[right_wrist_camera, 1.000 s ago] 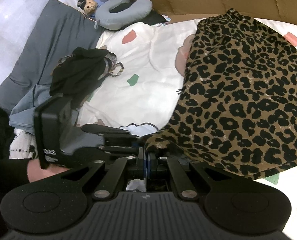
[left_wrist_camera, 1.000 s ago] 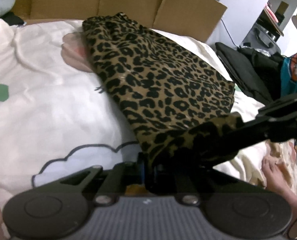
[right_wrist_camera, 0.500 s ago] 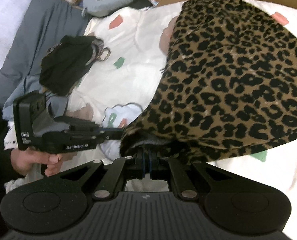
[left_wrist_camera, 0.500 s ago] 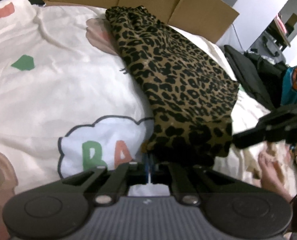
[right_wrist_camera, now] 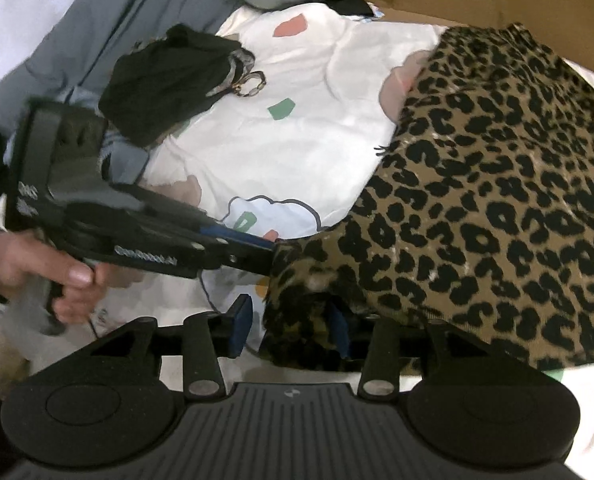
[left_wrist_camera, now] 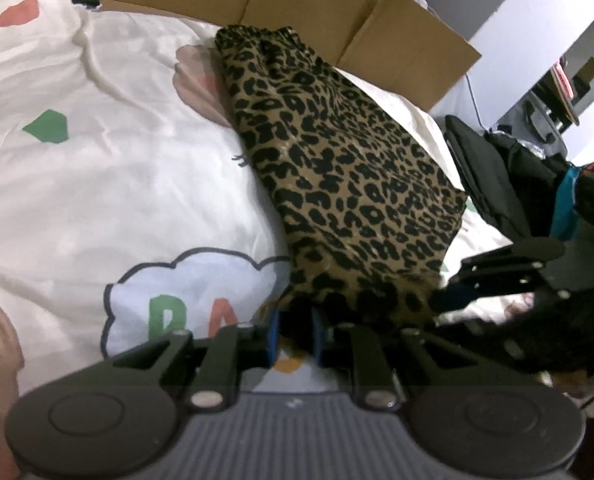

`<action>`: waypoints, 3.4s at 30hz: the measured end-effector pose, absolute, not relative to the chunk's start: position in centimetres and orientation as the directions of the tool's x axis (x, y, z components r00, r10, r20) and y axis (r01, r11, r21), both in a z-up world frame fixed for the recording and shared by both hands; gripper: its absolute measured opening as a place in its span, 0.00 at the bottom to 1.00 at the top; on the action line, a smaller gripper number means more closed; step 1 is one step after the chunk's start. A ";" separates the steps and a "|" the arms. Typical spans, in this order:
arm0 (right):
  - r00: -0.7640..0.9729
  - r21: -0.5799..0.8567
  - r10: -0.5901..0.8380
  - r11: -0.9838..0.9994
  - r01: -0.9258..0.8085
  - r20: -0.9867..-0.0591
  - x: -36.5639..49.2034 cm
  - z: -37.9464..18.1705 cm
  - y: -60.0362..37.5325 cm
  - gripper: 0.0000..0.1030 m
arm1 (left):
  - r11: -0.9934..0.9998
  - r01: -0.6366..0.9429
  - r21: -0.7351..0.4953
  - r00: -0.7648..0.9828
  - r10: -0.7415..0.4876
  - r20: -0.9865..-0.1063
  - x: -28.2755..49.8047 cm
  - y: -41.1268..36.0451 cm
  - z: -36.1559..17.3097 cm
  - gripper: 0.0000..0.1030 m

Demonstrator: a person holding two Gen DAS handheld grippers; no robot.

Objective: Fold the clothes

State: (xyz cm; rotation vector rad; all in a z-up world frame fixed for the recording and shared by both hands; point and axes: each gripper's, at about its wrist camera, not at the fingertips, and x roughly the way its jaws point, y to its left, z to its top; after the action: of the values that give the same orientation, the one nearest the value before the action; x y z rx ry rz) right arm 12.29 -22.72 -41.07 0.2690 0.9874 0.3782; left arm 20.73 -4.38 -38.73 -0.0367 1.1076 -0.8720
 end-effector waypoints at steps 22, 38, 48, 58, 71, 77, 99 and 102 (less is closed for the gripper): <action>0.541 0.517 0.484 0.850 -0.102 -0.688 13.8 -39.4 -26.1 0.01 | 0.590 0.758 -0.277 0.151 -0.572 -0.806 15.5 -8.6 -38.8 0.18; 0.519 0.522 0.497 0.846 -0.110 -0.696 13.1 -40.2 -25.7 0.03 | 0.536 0.819 -0.203 0.157 -0.551 -0.820 13.1 -7.0 -38.8 0.03; 0.486 0.479 0.502 0.859 -0.181 -0.715 11.9 -41.8 -23.3 0.15 | 0.511 0.838 -0.194 0.137 -0.540 -0.830 12.4 -6.9 -39.5 0.02; 0.488 0.547 0.585 0.803 -0.236 -0.648 12.1 -40.5 -22.4 0.01 | 0.497 0.844 -0.201 0.130 -0.553 -0.823 12.1 -7.0 -39.2 0.02; 0.387 0.501 0.536 0.843 -0.195 -0.750 11.8 -44.0 -21.8 0.09 | 0.480 0.830 -0.284 0.060 -0.583 -0.810 12.3 -5.2 -38.3 0.01; 0.338 0.553 0.585 0.810 -0.195 -0.737 11.0 -42.9 -22.4 0.30 | 0.568 0.769 -0.292 0.139 -0.595 -0.792 14.8 -3.7 -37.1 0.13; 0.564 0.493 0.434 0.868 -0.054 -0.703 10.6 -39.2 -31.3 0.32 | 0.722 0.427 -0.544 0.153 -0.651 -0.744 22.2 -3.1 -41.9 0.45; 0.577 0.460 0.381 0.888 -0.011 -0.722 10.7 -39.9 -32.4 0.32 | 0.714 0.405 -0.571 0.141 -0.666 -0.733 22.3 -3.4 -42.4 0.45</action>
State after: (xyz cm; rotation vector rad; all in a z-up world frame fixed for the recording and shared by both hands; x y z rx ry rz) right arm 10.67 -32.44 -39.85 0.4354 0.9337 0.2381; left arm 22.30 -3.37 -42.41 -0.2602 1.2006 -0.7852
